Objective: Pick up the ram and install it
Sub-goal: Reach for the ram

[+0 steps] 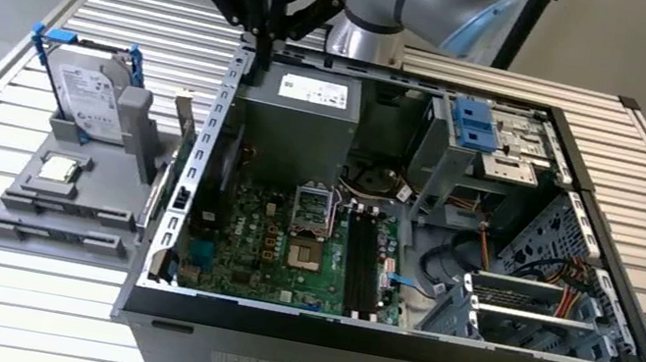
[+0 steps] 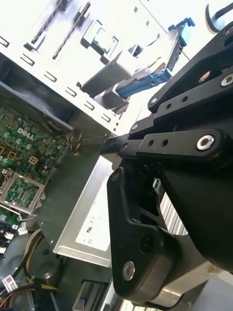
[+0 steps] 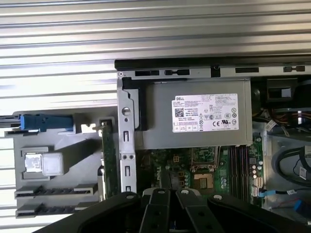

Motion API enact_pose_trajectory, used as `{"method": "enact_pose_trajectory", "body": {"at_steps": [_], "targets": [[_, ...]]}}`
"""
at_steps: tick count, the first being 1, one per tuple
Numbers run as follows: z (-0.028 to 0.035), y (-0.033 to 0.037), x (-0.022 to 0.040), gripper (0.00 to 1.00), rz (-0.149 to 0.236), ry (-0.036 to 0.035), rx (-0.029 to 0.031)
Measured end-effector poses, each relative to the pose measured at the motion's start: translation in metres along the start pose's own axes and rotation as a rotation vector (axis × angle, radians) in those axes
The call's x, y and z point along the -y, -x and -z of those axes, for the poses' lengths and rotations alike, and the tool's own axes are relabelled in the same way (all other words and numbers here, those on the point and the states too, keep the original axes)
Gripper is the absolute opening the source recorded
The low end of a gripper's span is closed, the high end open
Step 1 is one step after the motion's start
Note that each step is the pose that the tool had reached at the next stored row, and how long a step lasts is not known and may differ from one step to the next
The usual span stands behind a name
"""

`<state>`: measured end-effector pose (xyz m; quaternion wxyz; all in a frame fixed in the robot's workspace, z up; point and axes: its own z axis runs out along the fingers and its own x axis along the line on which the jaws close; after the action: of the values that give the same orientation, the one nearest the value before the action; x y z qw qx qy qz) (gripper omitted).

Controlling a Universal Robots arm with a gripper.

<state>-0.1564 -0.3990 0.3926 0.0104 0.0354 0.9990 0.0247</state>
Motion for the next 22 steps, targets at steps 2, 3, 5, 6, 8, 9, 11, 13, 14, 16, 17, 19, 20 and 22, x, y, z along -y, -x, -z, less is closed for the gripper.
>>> {"method": "enact_pose_trajectory", "body": {"at_steps": [2, 3, 5, 6, 8, 9, 11, 13, 14, 16, 17, 19, 20, 22], "targets": [[0.0002, -0.0078, 0.0006, 0.00, 0.000, -0.0001, 0.0000], [0.0003, -0.0120, 0.0009, 0.00, 0.000, -0.0001, -0.0001], [0.0005, -0.0201, 0.0015, 0.00, 0.000, -0.0001, 0.0000], [0.0006, -0.0239, 0.0018, 0.00, 0.000, 0.0000, 0.0000], [0.0007, -0.0331, 0.0024, 0.00, 0.000, 0.0000, 0.0000], [0.0009, -0.0376, 0.0027, 0.00, 0.000, -0.0001, 0.0000], [0.0011, -0.0467, 0.0033, 0.00, 0.000, -0.0001, 0.0000], [0.0013, -0.0557, 0.0040, 0.00, 0.000, 0.0000, -0.0001], [0.0014, -0.0600, 0.0043, 0.00, 0.001, -0.0001, 0.0000], [0.0016, -0.0688, 0.0049, 0.00, 0.000, -0.0001, -0.0001], [0.0017, -0.0729, 0.0052, 0.00, 0.000, -0.0001, -0.0001], [0.0018, -0.0805, 0.0057, 0.00, 0.001, -0.0001, -0.0005], [0.0019, -0.0842, 0.0060, 0.00, 0.000, -0.0001, -0.0008], [0.0020, -0.0916, 0.0065, 0.00, 0.000, -0.0001, -0.0011]]}}
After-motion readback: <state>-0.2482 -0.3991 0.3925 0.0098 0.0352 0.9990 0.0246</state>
